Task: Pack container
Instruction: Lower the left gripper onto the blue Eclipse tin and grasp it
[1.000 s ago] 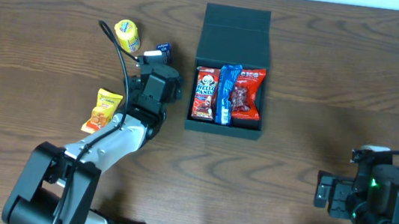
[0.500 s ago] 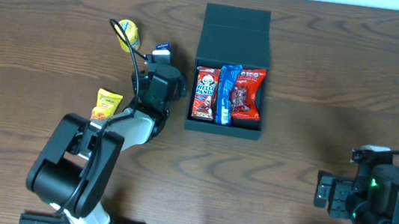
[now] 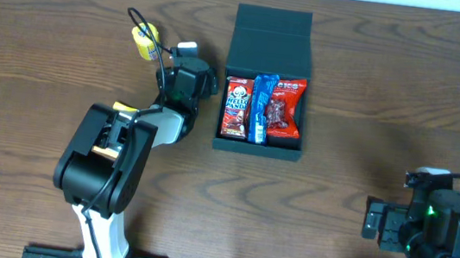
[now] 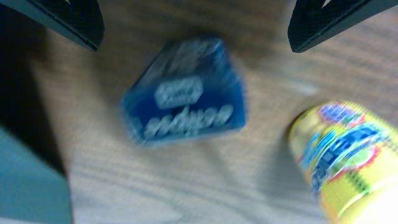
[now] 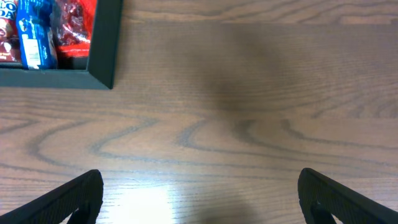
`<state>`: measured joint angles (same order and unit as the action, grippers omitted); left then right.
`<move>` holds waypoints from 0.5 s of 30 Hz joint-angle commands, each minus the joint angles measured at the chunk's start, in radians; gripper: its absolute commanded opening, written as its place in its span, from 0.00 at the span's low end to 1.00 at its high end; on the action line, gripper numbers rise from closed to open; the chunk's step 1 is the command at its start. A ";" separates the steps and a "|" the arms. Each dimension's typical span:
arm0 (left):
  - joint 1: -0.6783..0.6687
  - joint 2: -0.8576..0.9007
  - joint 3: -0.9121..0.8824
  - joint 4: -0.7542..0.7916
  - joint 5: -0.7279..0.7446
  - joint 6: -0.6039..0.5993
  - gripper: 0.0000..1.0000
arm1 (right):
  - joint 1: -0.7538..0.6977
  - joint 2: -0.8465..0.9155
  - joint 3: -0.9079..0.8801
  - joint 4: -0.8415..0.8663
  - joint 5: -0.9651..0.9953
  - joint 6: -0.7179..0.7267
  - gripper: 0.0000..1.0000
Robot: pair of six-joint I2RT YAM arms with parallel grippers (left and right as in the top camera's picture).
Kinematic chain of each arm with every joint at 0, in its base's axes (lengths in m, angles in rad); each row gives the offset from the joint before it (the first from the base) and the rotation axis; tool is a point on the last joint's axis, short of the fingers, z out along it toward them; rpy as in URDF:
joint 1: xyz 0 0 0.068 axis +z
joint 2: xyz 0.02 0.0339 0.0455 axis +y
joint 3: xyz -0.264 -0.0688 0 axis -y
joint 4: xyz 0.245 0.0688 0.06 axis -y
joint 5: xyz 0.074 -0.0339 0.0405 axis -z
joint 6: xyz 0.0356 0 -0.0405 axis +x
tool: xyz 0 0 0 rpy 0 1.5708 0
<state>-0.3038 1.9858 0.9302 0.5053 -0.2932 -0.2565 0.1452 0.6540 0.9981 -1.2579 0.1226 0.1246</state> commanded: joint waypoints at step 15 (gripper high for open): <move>0.024 0.137 0.138 0.004 0.006 0.018 1.00 | -0.010 -0.002 0.001 0.001 -0.003 -0.010 0.99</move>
<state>-0.2848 2.1014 1.0443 0.5056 -0.2901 -0.2543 0.1452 0.6540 0.9981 -1.2575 0.1226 0.1246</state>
